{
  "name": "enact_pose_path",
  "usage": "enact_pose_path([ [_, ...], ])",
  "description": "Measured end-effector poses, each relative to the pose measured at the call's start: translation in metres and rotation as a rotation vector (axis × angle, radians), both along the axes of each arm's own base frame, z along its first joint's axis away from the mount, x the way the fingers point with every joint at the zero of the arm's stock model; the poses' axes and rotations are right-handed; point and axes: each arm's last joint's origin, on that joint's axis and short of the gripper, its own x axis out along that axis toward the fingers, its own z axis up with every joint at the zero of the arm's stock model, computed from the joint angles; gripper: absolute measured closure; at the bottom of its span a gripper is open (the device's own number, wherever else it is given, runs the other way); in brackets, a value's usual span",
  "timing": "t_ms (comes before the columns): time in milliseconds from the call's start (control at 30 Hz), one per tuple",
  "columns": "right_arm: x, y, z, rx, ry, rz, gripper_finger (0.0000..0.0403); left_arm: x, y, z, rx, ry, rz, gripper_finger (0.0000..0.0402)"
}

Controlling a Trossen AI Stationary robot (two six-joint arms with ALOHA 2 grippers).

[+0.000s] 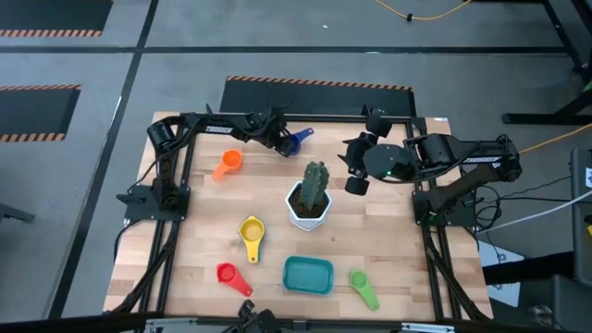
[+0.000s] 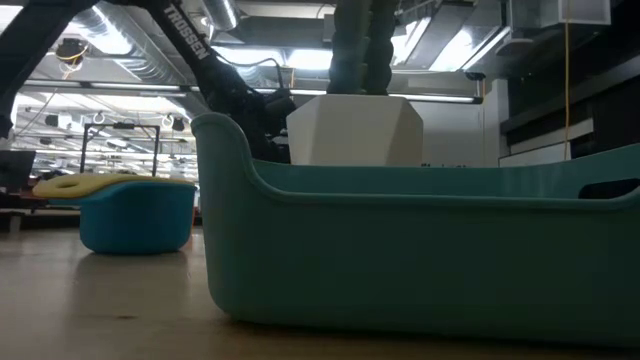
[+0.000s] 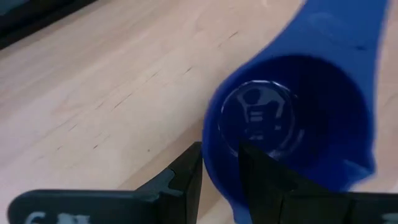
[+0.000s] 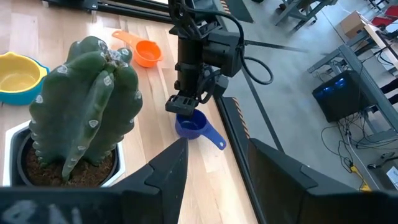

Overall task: Nest measuring cups in basket
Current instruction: Stack the dark blue measuring cup on top of the yellow measuring cup

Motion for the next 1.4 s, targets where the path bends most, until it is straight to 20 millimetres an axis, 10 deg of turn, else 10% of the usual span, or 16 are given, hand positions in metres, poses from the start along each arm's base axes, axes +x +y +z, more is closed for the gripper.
enact_pose_path([
  [667,-0.002,0.000,-0.002,0.013,0.014,-0.016,0.0232,-0.005,0.000,0.014,0.053,0.010,-0.009,0.0391],
  [1000,-0.043,0.003,0.005,0.084,0.021,-0.110,0.0232,-0.039,-0.022,0.086,0.248,0.122,-0.142,0.0397],
  [1400,-0.085,-0.005,-0.033,0.143,-0.120,-0.173,0.0232,-0.096,-0.107,0.171,0.340,0.106,-0.391,0.0397],
])
